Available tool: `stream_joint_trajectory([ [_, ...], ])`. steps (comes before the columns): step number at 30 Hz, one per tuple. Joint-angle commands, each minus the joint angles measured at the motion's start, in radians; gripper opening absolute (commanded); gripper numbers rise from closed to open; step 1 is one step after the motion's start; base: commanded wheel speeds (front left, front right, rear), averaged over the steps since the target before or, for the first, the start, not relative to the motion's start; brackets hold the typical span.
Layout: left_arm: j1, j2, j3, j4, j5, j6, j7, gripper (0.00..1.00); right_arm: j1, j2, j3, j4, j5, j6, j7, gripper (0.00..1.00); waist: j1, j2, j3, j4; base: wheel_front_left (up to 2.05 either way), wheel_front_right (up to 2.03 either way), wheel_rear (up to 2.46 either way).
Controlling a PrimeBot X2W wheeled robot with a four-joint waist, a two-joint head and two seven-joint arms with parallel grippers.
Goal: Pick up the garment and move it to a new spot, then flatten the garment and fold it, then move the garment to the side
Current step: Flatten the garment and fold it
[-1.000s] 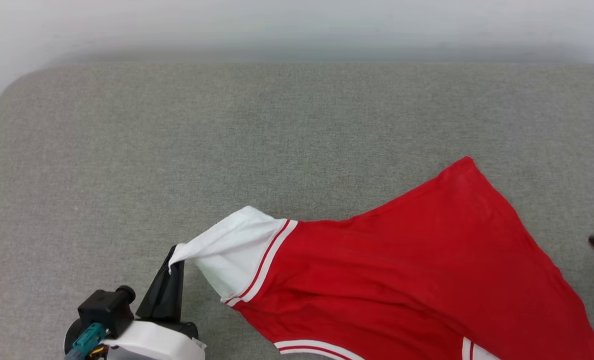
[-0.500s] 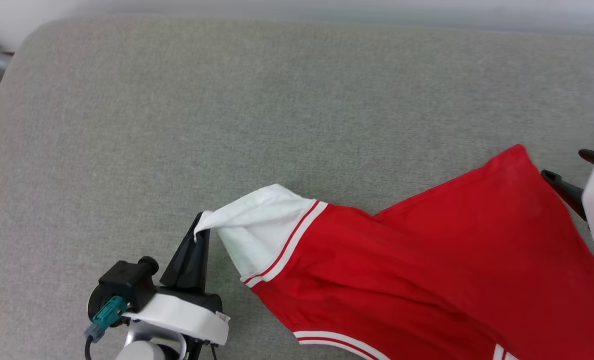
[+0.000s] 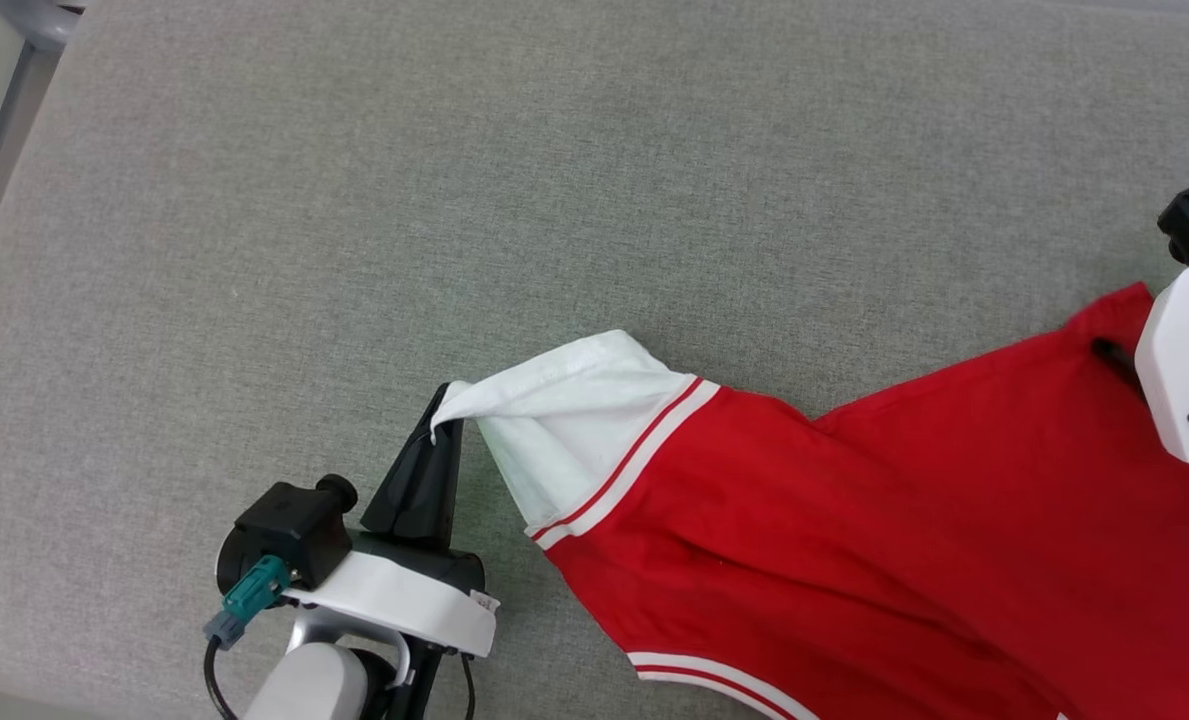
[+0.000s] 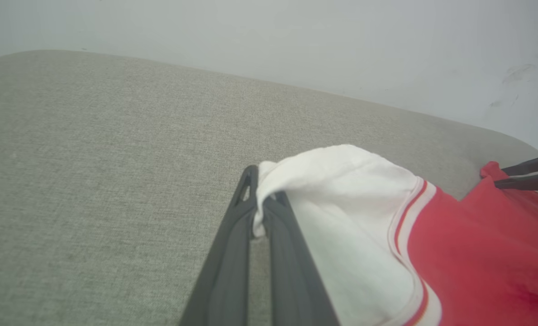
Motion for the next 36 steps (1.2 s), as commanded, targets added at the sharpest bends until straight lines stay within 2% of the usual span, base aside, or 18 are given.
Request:
stream_joint_trajectory([
  [1,-0.008,-0.004,-0.001,0.002,0.002,-0.002,-0.005,0.00,0.025,0.013,0.042,0.031,0.004,-0.001,0.008,1.00,0.0000,0.0000,0.002,0.004,0.00,0.00,0.00],
  [4,-0.005,-0.007,0.004,0.010,0.005,-0.005,-0.006,0.00,0.054,0.012,0.094,0.066,0.050,0.001,-0.002,1.00,0.0000,0.0000,-0.001,0.003,0.00,0.00,0.00],
  [5,-0.002,-0.007,0.007,0.012,0.005,-0.006,-0.007,0.00,0.055,0.009,0.101,0.072,0.062,0.001,-0.010,0.21,0.0000,0.0000,-0.004,0.000,0.00,0.00,0.00],
  [6,0.002,-0.007,0.009,0.014,0.005,-0.005,-0.006,0.00,0.052,0.005,0.103,0.079,0.074,0.001,-0.024,0.00,0.0000,0.0000,-0.008,-0.004,0.00,0.00,0.00],
  [13,0.009,0.007,0.029,0.030,0.004,-0.014,-0.008,0.00,-0.015,-0.033,0.068,0.046,0.130,-0.001,-0.210,0.00,0.0000,0.0000,-0.066,-0.033,0.00,0.00,0.00],
  [17,-0.005,0.029,0.034,0.041,0.011,-0.027,-0.008,0.00,-0.016,-0.043,0.037,0.020,0.166,-0.001,-0.332,0.00,0.0000,0.0000,-0.116,-0.054,0.00,0.00,0.00],
  [22,-0.050,0.068,0.049,0.012,0.021,-0.034,0.005,0.00,0.002,-0.049,0.009,-0.029,0.197,-0.001,-0.433,0.00,0.0000,0.0000,-0.170,-0.085,0.00,0.00,0.00],
  [27,-0.140,0.104,0.078,-0.025,0.015,-0.038,0.036,0.00,-0.013,-0.025,-0.037,-0.073,0.181,-0.001,-0.512,0.00,0.0000,0.0000,-0.186,-0.124,0.00,0.00,0.00],
  [30,-0.219,0.124,0.095,-0.027,0.034,-0.021,0.061,0.00,-0.041,0.004,-0.077,-0.079,0.147,-0.001,-0.553,0.00,0.0000,0.0000,-0.178,-0.145,0.00,0.00,0.00],
  [36,-0.436,0.166,0.095,-0.033,0.060,-0.048,0.120,0.00,-0.137,0.047,-0.174,-0.092,0.075,-0.001,-0.577,0.00,0.0000,0.0000,-0.131,-0.170,0.00,0.00,0.00],
])
